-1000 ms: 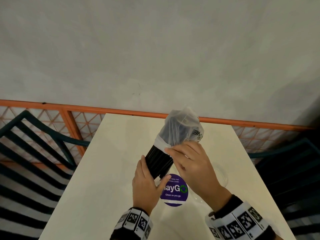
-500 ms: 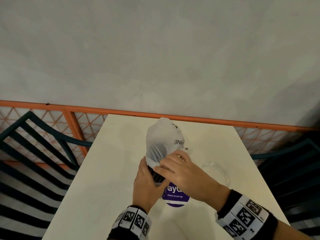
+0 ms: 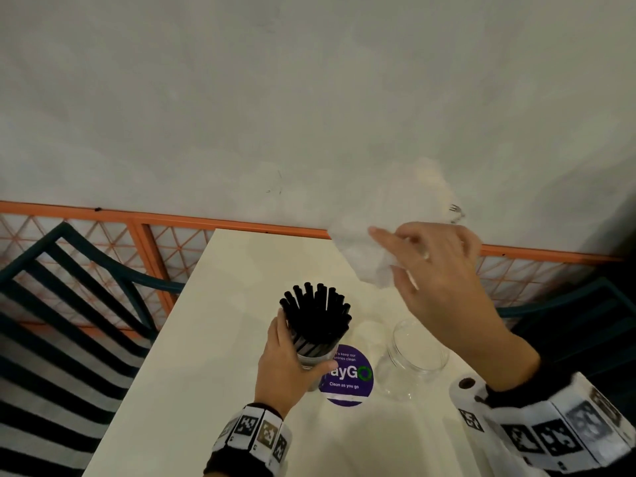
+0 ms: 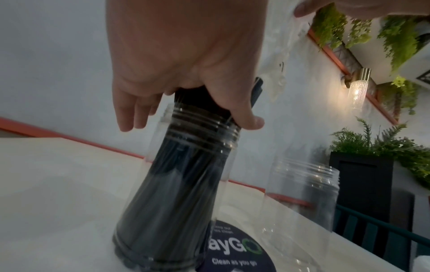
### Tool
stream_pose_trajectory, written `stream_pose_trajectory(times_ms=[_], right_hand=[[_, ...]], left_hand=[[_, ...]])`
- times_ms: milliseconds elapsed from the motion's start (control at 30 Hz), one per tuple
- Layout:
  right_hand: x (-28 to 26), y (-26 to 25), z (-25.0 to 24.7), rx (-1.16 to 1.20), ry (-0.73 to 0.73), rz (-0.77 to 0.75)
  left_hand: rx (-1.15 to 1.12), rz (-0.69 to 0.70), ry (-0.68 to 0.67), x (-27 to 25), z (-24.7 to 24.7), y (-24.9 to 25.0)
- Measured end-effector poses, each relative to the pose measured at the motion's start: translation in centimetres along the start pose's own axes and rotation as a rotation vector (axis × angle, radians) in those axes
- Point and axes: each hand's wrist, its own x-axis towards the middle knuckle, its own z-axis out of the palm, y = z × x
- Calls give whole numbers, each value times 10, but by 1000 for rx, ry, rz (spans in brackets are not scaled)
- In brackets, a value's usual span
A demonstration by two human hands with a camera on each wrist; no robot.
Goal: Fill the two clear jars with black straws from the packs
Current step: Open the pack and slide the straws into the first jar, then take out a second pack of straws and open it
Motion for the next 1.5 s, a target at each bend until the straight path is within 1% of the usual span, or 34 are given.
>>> stream_pose_trajectory(times_ms=[67,133,200,233,300,333,433,467,533,567,633,700,733,767,800,833,867,900,933,967,1000,1033,1067,1100,1133,1167,1200,1267,1300,1367,1433,1500], right_hand=[[-13,4,-11,64,60,163],[-32,4,-23,215,88,325],[-53,-1,-37,394,51,494],[-64,-5,-42,478,14,568],[-88,-14,-44,615,-49,666],[-98,-20,-43,678,-74,699],[-127,-33,-36,893,-175,757],[-135,-35,-35,1000,-245,794],[-150,-37,-34,1219,-421,854],[-156,-37,-33,1264,-499,860],[-169,-37,-30,1252,-588,858],[-179,-42,-28,1222,-623,888],[-183,-46,-27,1230,-636,910],[-186,-50,-26,1252,-647,930],[-190,-54,-25,1287,-652,957],[-194,-56,-22,1310,-652,981],[-198,-57,-19,1308,-644,996],[-202,-58,-15,1267,-624,995],[-205,-58,-12,1190,-587,984],[-207,-57,-10,1098,-538,967],[-210,-56,-8,1013,-491,945],[-213,-56,-6,946,-457,916],[-214,-57,-6,906,-444,880],[-217,-59,-5,881,-448,846],[-219,-63,-4,876,-461,819],[-221,-66,-2,894,-484,800],[-222,-68,-2,945,-528,790],[-223,-71,-6,1126,-694,799],[-224,-72,-9,1226,-789,797],[-227,-74,-13,1300,-899,759],[-228,-81,-14,1315,-910,747],[-226,-93,-13,1352,-882,781]], left_hand=[[-2,-36,6,-7,-10,4],[-18,-110,9,-20,-22,12],[-50,-151,12,-38,-35,23],[-81,-149,15,-49,-41,30],[-201,-132,-10,-70,-52,50],[-291,-137,-62,-79,-56,60],[-534,-196,-301,-103,-61,81],[-587,-203,-343,-109,-62,82],[-629,-214,-367,-118,-63,79],[-635,-231,-381,-122,-64,75],[-671,-249,-484,-132,-68,64],[-758,-240,-619,-145,-73,55],[-801,-240,-666,-152,-75,51],[-826,-244,-692,-158,-77,49],[-816,-254,-687,-163,-77,47],[-792,-264,-658,-168,-76,45],[-758,-274,-599,-173,-74,43],[-708,-273,-511,-178,-72,39],[-628,-254,-390,-182,-71,35],[-488,-215,-245,-185,-70,31],[-289,-158,-89,-189,-69,27],[-70,-96,43,-192,-69,25],[102,-42,141,-195,-69,24],[209,-14,211,-198,-68,25],[254,-14,265,-200,-67,25],[258,-50,316,-203,-66,25],[226,-116,358,-204,-65,24],[88,-266,396,-207,-62,19],[30,-308,401,-209,-62,16],[-16,-305,388,-212,-63,9],[-55,-274,353,-212,-64,1],[-113,-273,281,-210,-69,-9]])
